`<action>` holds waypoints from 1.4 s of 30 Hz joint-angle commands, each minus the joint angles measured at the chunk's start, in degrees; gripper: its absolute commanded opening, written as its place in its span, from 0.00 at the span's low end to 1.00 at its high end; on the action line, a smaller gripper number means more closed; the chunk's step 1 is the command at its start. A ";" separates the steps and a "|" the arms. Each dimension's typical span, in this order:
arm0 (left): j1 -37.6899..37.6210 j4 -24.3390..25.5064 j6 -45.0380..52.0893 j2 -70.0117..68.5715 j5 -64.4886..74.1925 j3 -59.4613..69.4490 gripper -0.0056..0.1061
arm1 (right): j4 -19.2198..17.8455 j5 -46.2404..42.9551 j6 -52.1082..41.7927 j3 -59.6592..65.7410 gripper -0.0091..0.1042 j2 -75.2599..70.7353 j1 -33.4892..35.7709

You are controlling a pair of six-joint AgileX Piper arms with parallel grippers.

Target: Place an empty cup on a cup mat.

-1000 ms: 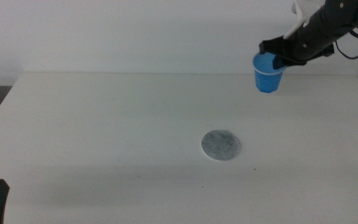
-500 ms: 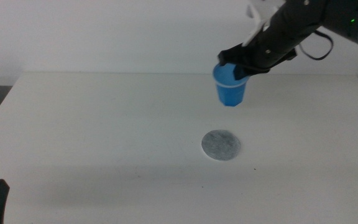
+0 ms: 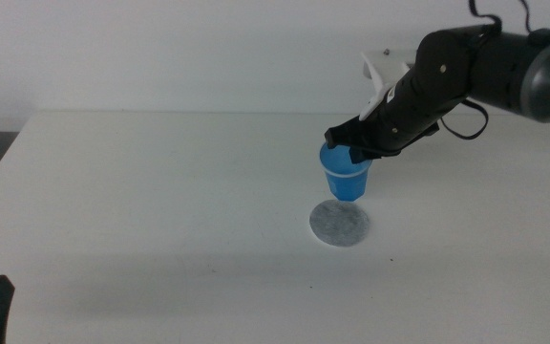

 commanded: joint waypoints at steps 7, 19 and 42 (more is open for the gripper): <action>-0.06 -0.13 -0.16 -0.21 -0.73 -0.02 0.89 | 0.51 -1.51 -0.04 0.43 0.07 3.74 0.06; -0.06 -0.13 -0.16 -0.21 -0.73 -0.02 0.89 | 1.67 -1.63 -0.04 0.59 0.07 5.56 0.06; -0.06 -0.13 -0.16 -0.21 -0.73 -0.02 0.89 | 0.91 0.24 0.21 0.59 0.37 4.10 0.06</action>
